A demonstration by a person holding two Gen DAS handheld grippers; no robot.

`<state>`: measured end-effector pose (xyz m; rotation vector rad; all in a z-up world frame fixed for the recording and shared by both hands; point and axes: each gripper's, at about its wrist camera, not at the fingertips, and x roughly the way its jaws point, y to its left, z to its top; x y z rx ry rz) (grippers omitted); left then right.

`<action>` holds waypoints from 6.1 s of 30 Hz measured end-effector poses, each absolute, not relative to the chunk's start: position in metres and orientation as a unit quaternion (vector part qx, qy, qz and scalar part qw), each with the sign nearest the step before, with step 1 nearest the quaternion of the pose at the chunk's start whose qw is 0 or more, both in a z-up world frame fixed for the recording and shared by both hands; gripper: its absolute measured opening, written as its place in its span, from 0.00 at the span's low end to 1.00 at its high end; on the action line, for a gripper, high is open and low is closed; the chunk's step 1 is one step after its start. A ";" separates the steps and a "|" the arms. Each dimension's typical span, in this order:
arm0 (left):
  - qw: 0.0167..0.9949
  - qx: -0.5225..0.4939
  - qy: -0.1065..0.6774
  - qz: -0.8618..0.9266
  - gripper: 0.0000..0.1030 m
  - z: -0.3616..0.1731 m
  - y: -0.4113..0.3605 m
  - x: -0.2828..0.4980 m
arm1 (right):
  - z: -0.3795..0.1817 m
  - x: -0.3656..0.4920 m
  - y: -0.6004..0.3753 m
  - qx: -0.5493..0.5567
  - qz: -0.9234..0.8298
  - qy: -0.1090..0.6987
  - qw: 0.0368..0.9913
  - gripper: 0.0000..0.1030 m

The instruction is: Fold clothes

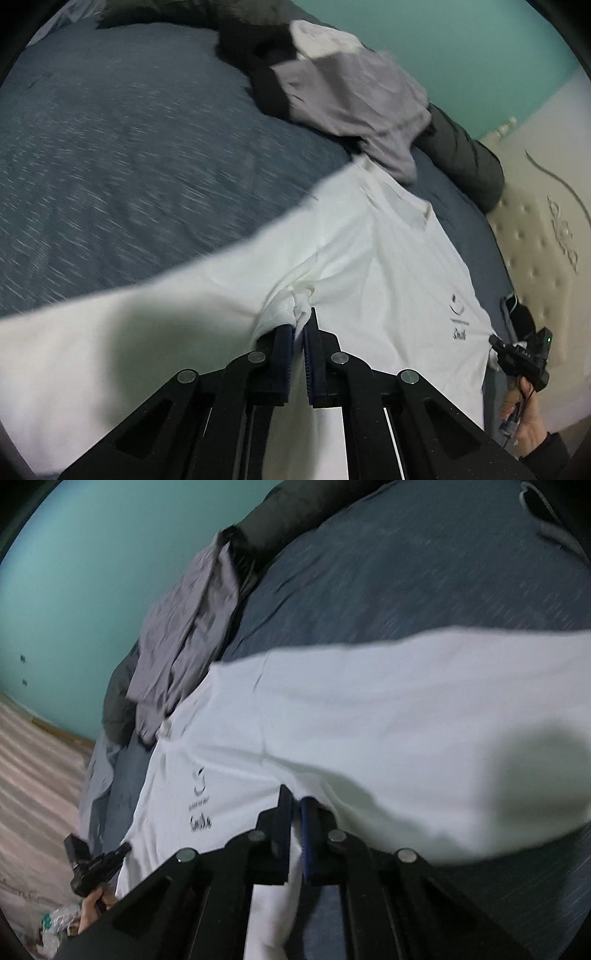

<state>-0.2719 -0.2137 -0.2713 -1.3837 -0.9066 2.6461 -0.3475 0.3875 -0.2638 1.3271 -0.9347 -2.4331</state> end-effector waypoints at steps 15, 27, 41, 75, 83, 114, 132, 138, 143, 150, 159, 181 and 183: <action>-0.003 -0.460 -0.278 0.843 0.05 -0.281 -0.228 -0.285 | -0.268 -0.369 0.416 0.454 -0.840 -0.292 0.058 0.03; -0.006 -0.487 -0.243 0.839 0.05 -0.290 -0.216 -0.292 | -0.270 -0.377 0.406 0.470 -0.851 -0.228 0.058 0.03; 0.022 -0.501 -0.227 0.835 0.21 -0.257 -0.205 -0.219 | -0.269 -0.296 0.402 0.536 -0.795 -0.244 0.145 0.25; 0.055 -0.524 -0.188 0.829 0.22 -0.257 -0.157 -0.136 | -0.269 -0.247 0.399 0.547 -0.796 -0.232 0.118 0.15; 0.060 -0.520 -0.181 0.833 0.25 -0.238 -0.157 -0.105 | -0.276 -0.199 0.398 0.566 -0.789 -0.221 0.088 0.18; 0.093 -0.565 -0.174 0.801 0.33 -0.237 -0.155 -0.064 | -0.269 -0.119 0.391 0.620 -0.746 -0.206 0.132 0.18; 0.074 -0.650 -0.160 0.739 0.43 -0.292 -0.138 0.011 | -0.270 -0.048 0.402 0.635 -0.728 -0.214 0.144 0.18; 0.082 -0.652 -0.178 0.732 0.44 -0.294 -0.142 0.024 | -0.269 -0.039 0.401 0.629 -0.731 -0.212 0.155 0.17; 0.066 -0.644 -0.170 0.743 0.08 -0.295 -0.142 0.028 | -0.268 -0.036 0.397 0.620 -0.738 -0.214 0.161 0.05; 0.093 -0.605 -0.157 0.775 0.02 -0.250 -0.134 0.033 | -0.225 -0.027 0.409 0.574 -0.774 -0.214 0.160 0.03; 0.103 -0.608 -0.154 0.772 0.02 -0.235 -0.154 0.042 | -0.225 -0.009 0.410 0.600 -0.770 -0.155 0.150 0.03; 0.076 -0.625 -0.133 0.765 0.28 -0.232 -0.167 0.024 | -0.205 -0.035 0.407 0.591 -0.787 -0.121 0.128 0.07; 0.071 -0.611 -0.133 0.777 0.33 -0.220 -0.172 0.006 | -0.198 -0.048 0.403 0.575 -0.798 -0.125 0.129 0.14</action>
